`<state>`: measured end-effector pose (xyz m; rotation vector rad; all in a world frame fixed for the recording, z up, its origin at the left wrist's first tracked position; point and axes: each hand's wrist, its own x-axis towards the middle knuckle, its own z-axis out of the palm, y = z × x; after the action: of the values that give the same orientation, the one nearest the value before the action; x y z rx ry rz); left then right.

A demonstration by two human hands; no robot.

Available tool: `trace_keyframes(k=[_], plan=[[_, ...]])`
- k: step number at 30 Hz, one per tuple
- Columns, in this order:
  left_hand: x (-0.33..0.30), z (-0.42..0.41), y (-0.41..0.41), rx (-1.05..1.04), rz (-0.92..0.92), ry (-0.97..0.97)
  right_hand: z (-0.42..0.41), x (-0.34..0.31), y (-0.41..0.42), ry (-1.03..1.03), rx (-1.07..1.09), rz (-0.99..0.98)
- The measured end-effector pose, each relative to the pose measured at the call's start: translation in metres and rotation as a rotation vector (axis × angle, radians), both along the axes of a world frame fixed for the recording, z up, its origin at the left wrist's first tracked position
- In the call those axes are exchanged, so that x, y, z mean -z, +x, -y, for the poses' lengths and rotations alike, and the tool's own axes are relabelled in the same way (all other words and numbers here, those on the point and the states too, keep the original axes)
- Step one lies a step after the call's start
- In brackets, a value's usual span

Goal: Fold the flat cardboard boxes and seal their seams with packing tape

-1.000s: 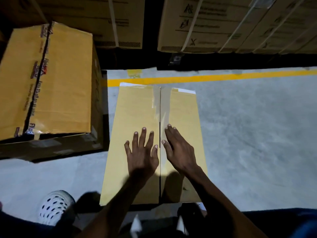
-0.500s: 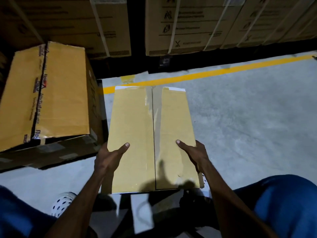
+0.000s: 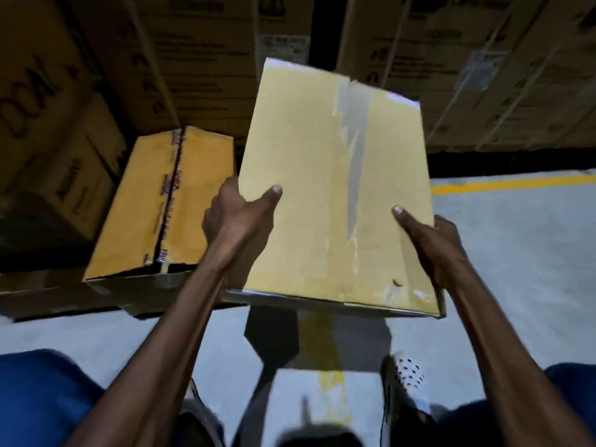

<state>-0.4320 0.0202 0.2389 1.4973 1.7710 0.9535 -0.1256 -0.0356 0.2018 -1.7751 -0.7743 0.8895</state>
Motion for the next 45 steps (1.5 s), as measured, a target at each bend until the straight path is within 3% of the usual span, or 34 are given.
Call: trace_keyframes(k=[6,10,16,19,22,25,27,35,45], plan=[[-0.062,-0.031,-0.077,-0.148,-0.272,0.056,-0.054,-0.045,-0.078,0.136,-0.235,-0.045],[-0.056,-0.049,-0.154,-0.272,-0.339,0.033,-0.077,-0.037,-0.157,0.180,-0.471,-0.061],[-0.002,-0.032,-0.220,-0.444,-0.500,-0.070,-0.071,-0.022,-0.229,0.218,-0.742,0.323],[-0.009,-0.022,-0.236,-0.210,-0.492,-0.076,-0.058,-0.024,-0.216,0.227,-0.851,0.496],[-0.020,-0.002,-0.246,0.234,-0.388,-0.251,-0.044,-0.023,-0.197,0.171,-1.011,0.626],[-0.027,0.027,-0.245,0.494,-0.611,-0.488,-0.028,-0.026,-0.181,0.100,-1.197,0.714],[-0.024,0.044,-0.238,0.565,-0.706,-0.519,-0.023,-0.027,-0.176,0.025,-1.281,0.786],[-0.010,0.022,-0.245,0.258,-0.853,-0.136,-0.073,-0.051,-0.208,0.140,-1.238,0.771],[0.010,-0.043,-0.256,0.047,-0.872,0.048,-0.151,-0.027,-0.270,0.398,-1.040,1.001]])
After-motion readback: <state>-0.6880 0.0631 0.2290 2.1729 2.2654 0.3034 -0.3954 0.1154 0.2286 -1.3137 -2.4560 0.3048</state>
